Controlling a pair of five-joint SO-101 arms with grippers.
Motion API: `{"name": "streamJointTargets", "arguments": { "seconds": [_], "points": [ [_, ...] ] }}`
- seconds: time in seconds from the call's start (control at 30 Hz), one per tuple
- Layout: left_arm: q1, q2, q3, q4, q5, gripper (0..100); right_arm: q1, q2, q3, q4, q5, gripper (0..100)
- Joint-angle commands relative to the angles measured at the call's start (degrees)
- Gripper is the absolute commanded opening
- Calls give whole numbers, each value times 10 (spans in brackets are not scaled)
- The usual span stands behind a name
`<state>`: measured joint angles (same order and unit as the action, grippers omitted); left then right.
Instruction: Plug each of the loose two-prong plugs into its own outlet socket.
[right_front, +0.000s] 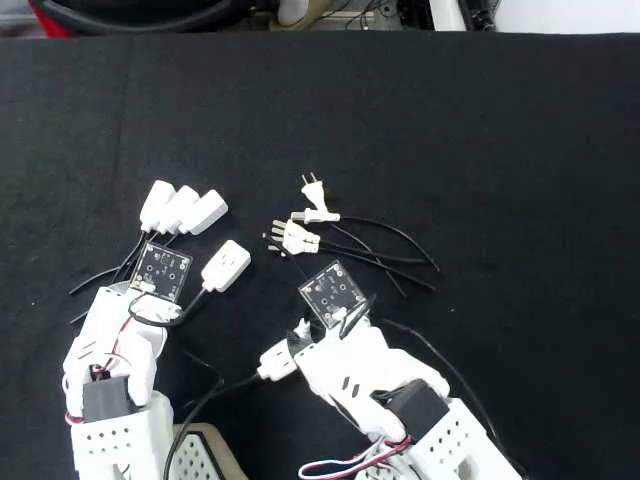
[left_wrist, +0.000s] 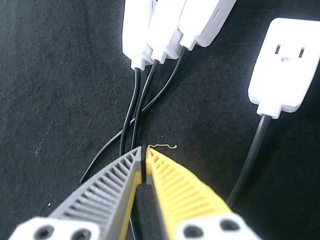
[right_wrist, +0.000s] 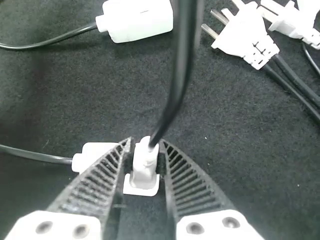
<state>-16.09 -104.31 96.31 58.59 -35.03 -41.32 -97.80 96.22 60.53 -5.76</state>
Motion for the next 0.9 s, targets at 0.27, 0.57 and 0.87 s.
{"name": "streamJointTargets", "arguments": {
  "seconds": [0.27, 0.57, 0.87],
  "points": [
    [-4, -1, -5, 2, 4, 33, 5, 0, -3, 16, 6, 14],
    [-4, -1, -20, -2, 36, 33, 84, 0, -16, -40, 9, 14],
    [7, -2, -54, -1, 82, 33, 143, 0, -17, -97, 18, 14]
  ]
}}
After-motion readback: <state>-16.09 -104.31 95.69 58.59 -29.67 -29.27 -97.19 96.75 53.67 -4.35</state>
